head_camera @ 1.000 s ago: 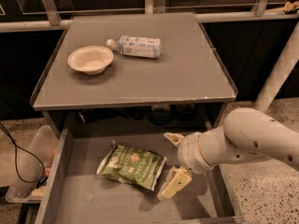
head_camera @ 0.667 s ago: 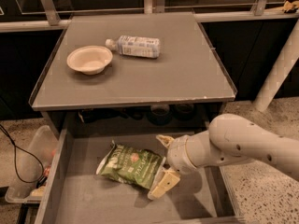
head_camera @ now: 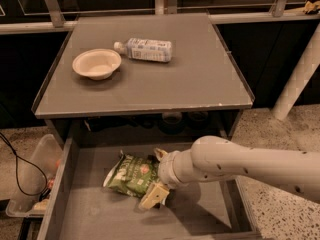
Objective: Pick green jalapeno chip bag from top drawer and place on counter
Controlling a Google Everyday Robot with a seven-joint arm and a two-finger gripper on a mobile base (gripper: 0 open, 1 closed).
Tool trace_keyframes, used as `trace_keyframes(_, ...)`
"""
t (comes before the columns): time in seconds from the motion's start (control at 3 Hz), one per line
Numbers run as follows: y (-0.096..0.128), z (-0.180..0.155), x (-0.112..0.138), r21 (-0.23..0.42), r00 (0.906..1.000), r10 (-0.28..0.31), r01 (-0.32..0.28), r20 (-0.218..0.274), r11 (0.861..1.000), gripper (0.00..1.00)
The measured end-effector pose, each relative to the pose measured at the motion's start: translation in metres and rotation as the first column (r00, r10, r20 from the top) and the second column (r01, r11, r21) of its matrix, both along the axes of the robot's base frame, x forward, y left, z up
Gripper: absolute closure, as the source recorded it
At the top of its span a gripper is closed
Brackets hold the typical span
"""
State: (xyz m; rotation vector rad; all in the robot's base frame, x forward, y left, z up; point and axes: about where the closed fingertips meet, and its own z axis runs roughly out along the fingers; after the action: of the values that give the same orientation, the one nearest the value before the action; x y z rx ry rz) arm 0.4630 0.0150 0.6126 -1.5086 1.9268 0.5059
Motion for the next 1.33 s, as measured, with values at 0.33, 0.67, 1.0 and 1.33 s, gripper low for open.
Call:
trace_keyframes(0.33, 0.016, -0.021, 0.011, -0.044, 0.9989, -0.042, 0.043, 0.022, 0.998, 0.00)
trace_keyframes(0.67, 0.029, -0.021, 0.014, -0.039, 0.9988, -0.036, 0.037, 0.033, 0.999, 0.18)
trace_keyframes(1.0, 0.028, -0.021, 0.014, -0.040, 0.9988, -0.036, 0.038, 0.032, 0.998, 0.41)
trace_keyframes(1.33, 0.028, -0.021, 0.014, -0.040, 0.9988, -0.036, 0.038, 0.032, 0.998, 0.64)
